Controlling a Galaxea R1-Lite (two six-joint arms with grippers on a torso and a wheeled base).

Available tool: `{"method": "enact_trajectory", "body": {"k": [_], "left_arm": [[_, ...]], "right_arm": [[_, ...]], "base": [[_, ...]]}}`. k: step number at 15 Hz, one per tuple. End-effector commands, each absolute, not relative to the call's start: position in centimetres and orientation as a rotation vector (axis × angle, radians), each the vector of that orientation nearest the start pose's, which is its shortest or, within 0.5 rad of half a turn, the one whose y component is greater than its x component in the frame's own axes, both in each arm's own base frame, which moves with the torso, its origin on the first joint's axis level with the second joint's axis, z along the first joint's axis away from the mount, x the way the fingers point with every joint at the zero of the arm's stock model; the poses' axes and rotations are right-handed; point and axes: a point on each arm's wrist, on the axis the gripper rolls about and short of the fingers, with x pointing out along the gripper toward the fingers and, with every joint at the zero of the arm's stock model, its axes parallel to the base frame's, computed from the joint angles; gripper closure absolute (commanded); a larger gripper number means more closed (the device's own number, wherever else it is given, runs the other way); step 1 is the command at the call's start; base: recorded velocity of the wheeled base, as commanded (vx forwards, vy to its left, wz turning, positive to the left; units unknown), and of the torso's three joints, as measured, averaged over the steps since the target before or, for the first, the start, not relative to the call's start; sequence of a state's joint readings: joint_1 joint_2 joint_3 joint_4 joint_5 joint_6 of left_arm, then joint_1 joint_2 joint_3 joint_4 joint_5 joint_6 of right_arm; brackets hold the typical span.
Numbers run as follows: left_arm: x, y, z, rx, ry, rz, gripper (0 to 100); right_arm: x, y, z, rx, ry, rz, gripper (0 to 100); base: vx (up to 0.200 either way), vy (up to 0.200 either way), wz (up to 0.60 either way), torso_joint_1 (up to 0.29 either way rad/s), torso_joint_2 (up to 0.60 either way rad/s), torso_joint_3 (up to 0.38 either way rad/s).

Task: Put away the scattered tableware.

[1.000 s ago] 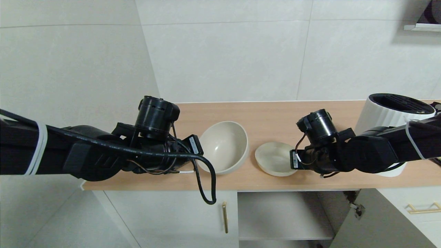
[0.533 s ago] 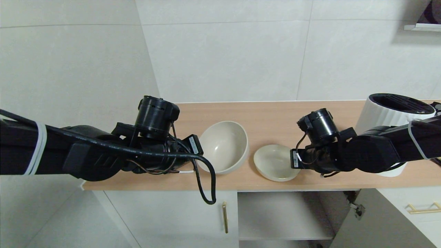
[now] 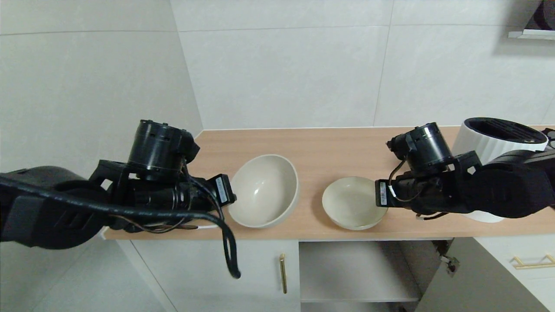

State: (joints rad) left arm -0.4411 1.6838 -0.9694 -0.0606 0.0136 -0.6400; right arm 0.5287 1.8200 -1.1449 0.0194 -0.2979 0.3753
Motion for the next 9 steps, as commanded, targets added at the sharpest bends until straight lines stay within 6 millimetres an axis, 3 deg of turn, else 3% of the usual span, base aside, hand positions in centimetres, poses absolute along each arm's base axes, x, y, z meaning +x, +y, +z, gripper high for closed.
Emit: {"method": "enact_trajectory", "body": {"k": [1, 3, 4, 5, 6, 9], "left_arm": [[23.6, -10.8, 18.1, -0.371, 0.726, -0.220, 100], [22.5, -10.3, 18.2, -0.337, 0.715, -0.236, 100], [21.9, -10.0, 18.5, -0.339, 0.702, -0.235, 100], [21.8, -9.9, 18.7, -0.341, 0.691, -0.235, 100], [21.4, -9.8, 19.0, -0.344, 0.681, -0.238, 100], [21.6, -9.9, 18.7, -0.339, 0.692, -0.239, 100]], "right_arm": [[26.1, 15.1, 20.2, 0.112, 0.638, 0.166, 100], [23.2, 13.5, 21.9, 0.116, 0.686, 0.233, 100], [20.9, 12.2, 23.7, 0.130, 0.683, 0.277, 100], [19.9, 11.6, 24.4, 0.137, 0.677, 0.296, 100], [19.3, 11.3, 24.6, 0.140, 0.671, 0.302, 100], [18.8, 11.1, 22.7, 0.115, 0.735, 0.291, 100]], "base": [[0.000, 0.000, 0.00, 0.000, 0.00, 0.000], [0.000, 0.000, 0.00, 0.000, 0.00, 0.000], [0.000, 0.000, 0.00, 0.000, 0.00, 0.000], [0.000, 0.000, 0.00, 0.000, 0.00, 0.000], [0.000, 0.000, 0.00, 0.000, 0.00, 0.000], [0.000, 0.000, 0.00, 0.000, 0.00, 0.000]]}}
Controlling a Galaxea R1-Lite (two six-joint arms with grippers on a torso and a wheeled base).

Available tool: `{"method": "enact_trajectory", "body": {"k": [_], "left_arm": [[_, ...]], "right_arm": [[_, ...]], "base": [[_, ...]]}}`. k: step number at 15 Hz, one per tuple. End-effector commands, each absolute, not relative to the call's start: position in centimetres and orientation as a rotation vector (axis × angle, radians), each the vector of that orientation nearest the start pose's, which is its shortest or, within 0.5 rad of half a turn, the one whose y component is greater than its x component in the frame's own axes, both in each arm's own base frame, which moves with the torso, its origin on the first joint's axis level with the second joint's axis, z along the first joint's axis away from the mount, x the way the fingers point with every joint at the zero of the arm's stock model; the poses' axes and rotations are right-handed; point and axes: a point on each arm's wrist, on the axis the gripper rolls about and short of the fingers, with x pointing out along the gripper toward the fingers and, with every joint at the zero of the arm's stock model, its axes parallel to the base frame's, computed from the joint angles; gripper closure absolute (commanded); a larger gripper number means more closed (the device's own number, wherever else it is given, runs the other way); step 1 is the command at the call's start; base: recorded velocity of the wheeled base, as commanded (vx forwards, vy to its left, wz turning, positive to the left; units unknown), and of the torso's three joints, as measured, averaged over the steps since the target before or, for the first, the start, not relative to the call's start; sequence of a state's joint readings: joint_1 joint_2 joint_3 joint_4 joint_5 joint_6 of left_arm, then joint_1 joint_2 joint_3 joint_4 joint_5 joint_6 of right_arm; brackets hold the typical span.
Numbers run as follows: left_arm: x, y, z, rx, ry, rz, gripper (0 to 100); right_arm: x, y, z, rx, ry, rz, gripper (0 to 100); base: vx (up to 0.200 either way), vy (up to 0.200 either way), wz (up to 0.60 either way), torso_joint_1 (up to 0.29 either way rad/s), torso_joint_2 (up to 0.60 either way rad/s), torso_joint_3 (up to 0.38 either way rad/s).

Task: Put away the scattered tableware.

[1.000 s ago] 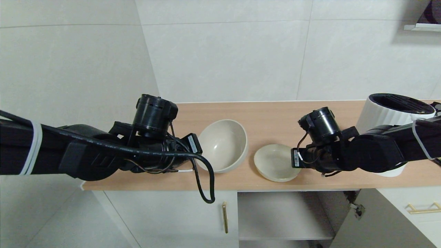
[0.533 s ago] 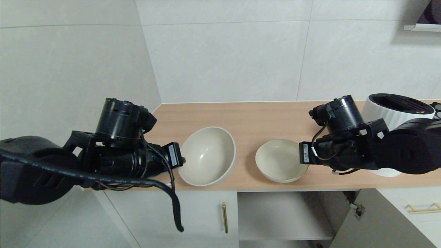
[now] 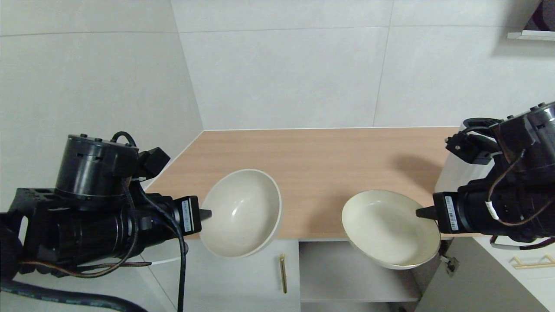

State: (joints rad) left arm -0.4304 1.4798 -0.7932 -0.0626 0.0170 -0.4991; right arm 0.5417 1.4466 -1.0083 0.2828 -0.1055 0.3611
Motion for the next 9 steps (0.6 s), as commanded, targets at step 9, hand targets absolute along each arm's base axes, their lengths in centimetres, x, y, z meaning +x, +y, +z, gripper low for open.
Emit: {"method": "enact_trajectory", "body": {"k": [9], "left_arm": [[22.5, -10.3, 17.4, -0.314, 0.740, -0.226, 100]], "right_arm": [[19.6, 11.5, 21.1, 0.099, 0.773, 0.276, 100]], "base": [[-0.067, 0.000, 0.00, 0.002, 0.00, 0.000]]}}
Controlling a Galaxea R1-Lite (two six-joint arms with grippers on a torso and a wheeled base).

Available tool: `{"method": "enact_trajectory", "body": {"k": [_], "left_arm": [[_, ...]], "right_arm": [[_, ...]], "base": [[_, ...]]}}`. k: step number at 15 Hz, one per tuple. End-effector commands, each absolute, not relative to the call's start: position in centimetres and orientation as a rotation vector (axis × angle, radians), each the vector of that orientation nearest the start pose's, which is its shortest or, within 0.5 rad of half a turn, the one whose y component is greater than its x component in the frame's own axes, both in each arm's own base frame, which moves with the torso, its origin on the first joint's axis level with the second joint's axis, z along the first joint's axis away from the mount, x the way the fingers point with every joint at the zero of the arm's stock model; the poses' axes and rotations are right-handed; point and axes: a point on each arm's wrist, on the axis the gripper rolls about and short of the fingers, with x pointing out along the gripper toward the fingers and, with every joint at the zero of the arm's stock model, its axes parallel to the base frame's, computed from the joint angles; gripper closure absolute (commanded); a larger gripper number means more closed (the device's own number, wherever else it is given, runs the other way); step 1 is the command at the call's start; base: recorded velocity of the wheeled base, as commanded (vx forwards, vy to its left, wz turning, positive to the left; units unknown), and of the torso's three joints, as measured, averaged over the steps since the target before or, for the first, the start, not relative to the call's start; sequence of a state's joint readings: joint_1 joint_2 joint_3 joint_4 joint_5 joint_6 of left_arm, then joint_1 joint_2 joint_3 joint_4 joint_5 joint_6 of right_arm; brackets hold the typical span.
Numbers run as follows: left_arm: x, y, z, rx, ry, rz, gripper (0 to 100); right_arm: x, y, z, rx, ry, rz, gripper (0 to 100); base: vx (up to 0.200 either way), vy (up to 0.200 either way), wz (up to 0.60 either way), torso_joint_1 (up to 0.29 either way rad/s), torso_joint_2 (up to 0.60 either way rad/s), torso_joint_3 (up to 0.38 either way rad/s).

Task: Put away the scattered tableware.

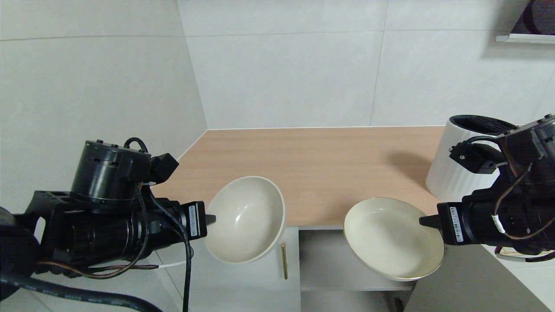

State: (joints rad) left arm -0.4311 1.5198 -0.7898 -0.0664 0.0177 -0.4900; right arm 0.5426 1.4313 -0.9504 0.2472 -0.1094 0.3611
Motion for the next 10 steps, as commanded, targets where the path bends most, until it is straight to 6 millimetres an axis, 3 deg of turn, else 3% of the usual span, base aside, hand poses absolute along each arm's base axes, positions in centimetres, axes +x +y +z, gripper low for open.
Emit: {"method": "enact_trajectory", "body": {"k": [1, 10], "left_arm": [[22.48, -10.29, 17.40, -0.314, 0.739, -0.226, 100], [22.19, -10.28, 16.84, -0.260, 0.752, -0.241, 100]], "right_arm": [[19.71, 11.56, 20.84, 0.095, 0.781, 0.272, 100], [19.93, 11.65, 20.40, 0.089, 0.798, 0.265, 100]], "base": [[0.000, 0.000, 0.00, 0.000, 0.00, 0.000], [0.000, 0.000, 0.00, -0.007, 0.02, 0.008]]}}
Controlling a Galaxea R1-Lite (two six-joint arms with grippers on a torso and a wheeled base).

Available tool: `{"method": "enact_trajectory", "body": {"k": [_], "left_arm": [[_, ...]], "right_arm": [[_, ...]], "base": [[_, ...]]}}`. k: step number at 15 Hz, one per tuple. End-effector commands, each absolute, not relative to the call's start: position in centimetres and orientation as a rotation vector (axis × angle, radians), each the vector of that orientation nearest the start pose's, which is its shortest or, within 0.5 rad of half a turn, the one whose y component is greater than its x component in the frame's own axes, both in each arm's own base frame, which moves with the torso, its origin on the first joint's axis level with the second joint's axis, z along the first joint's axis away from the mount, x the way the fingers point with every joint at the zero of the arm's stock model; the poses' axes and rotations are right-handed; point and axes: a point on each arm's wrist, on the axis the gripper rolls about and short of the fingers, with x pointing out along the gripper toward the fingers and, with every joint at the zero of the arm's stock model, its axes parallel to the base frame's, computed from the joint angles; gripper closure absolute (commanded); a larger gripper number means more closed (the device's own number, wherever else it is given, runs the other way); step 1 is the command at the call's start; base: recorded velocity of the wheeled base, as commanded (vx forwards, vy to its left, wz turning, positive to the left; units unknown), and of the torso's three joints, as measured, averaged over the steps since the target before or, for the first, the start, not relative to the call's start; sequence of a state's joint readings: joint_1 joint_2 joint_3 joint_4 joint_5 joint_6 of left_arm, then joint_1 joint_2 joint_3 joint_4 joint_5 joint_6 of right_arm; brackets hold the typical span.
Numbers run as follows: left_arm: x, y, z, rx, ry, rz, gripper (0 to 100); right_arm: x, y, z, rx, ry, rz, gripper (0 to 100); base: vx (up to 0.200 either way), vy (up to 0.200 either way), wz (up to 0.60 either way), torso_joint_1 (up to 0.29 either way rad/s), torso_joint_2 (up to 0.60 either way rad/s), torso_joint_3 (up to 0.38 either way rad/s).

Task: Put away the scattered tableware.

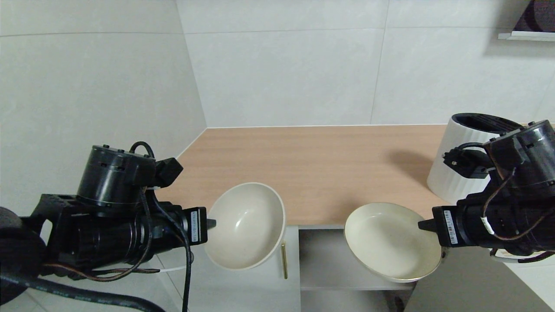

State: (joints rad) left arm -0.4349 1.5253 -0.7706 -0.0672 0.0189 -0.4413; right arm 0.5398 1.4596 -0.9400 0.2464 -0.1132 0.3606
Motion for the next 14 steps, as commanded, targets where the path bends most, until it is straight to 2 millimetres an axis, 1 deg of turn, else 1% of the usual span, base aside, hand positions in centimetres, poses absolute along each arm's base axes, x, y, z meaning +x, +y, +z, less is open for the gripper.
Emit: {"method": "enact_trajectory", "body": {"k": [1, 5, 14], "left_arm": [[22.19, -10.28, 16.84, -0.260, 0.752, -0.241, 100], [22.17, -10.32, 16.76, -0.257, 0.756, -0.244, 100], [22.29, -10.37, 16.58, -0.254, 0.763, -0.242, 100]], "right_arm": [[19.97, 11.67, 20.29, 0.087, 0.802, 0.264, 100], [19.99, 11.68, 20.22, 0.086, 0.805, 0.263, 100], [20.04, 11.75, 19.95, 0.080, 0.814, 0.263, 100]], "base": [[0.000, 0.000, 0.00, -0.124, 0.32, 0.178], [0.000, 0.000, 0.00, -0.190, 0.45, 0.248], [0.000, 0.000, 0.00, -0.190, 0.47, 0.287]]}}
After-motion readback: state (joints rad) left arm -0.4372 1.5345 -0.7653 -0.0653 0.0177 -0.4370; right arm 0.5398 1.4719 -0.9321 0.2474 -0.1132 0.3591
